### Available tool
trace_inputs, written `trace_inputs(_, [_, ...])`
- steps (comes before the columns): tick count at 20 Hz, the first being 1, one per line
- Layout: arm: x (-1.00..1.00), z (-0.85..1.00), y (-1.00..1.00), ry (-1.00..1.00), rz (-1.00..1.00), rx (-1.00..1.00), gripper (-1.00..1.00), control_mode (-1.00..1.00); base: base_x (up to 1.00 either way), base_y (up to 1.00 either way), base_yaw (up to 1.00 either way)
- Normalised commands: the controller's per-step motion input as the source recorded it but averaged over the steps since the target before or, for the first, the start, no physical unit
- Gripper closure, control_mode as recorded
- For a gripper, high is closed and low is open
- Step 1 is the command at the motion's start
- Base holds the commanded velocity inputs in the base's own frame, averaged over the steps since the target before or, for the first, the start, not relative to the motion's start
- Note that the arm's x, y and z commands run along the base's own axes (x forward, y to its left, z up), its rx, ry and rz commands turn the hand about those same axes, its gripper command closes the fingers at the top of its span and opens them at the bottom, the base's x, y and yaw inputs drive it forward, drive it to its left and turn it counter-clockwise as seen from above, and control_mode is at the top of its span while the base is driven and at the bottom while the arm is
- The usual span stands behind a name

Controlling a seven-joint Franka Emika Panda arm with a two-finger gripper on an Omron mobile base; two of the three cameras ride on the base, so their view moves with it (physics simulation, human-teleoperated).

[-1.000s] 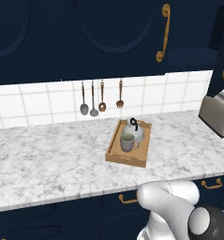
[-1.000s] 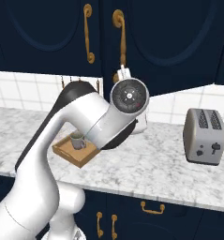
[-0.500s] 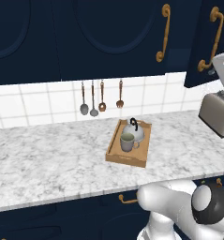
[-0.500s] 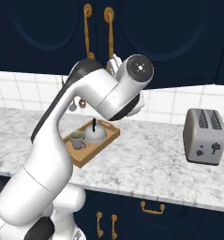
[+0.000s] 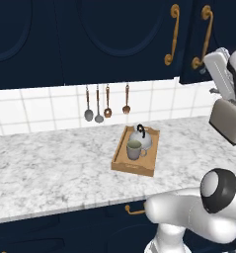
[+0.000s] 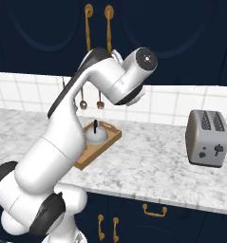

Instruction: Pick the kettle from the counter and place it on the tray. Then pick the mug from the cabinet and place it on the tray. Then close the cabinet doors.

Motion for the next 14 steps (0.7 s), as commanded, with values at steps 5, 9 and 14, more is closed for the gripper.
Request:
trace_inputs(5, [0.60,-0.12,0.34,0.00,0.00,-0.07,-1.00,-1.00,0.00,0.00,0.00])
trace_inputs(9, [0.61,-0.12,0.29,0.00,0.00,-0.07,-1.00,-1.00,0.00,0.00,0.00])
trace_inputs(14, [0.68,-0.10,0.24,0.00,-0.08,-0.04,-1.00,-1.00,0.00,0.00,0.00])
